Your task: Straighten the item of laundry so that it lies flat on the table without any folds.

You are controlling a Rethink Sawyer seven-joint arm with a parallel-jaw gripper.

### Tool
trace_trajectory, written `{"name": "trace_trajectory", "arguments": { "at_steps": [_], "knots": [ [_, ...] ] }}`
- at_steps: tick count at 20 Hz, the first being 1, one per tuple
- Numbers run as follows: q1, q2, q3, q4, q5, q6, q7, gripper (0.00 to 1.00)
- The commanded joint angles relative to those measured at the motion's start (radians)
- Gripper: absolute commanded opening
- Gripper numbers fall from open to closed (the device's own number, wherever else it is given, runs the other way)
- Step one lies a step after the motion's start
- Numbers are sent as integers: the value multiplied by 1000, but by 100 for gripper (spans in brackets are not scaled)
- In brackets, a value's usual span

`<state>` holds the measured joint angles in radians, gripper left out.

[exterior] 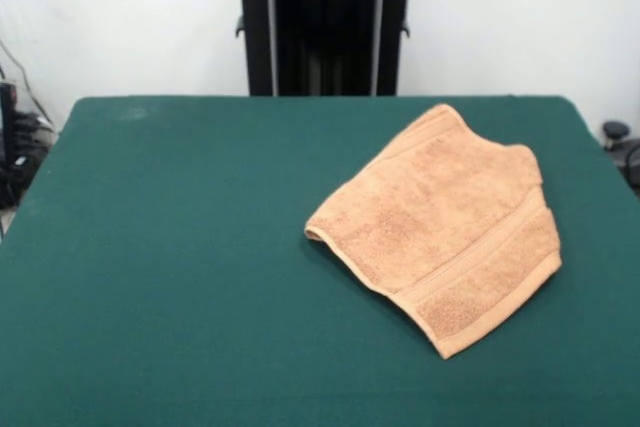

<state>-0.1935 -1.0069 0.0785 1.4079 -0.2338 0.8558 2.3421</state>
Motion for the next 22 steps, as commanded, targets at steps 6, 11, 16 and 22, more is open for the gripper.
{"name": "trace_trajectory", "arguments": {
  "at_steps": [6, 11, 16, 22],
  "knots": [
    [-15, 226, 107, 238, -61, -195, -101, 100],
    [-2, 292, 84, 245, -92, -279, -53, 100],
    [25, 355, 52, 238, -131, -380, 2, 100],
    [51, 401, 25, 217, -151, -421, 41, 100]
  ]
}}
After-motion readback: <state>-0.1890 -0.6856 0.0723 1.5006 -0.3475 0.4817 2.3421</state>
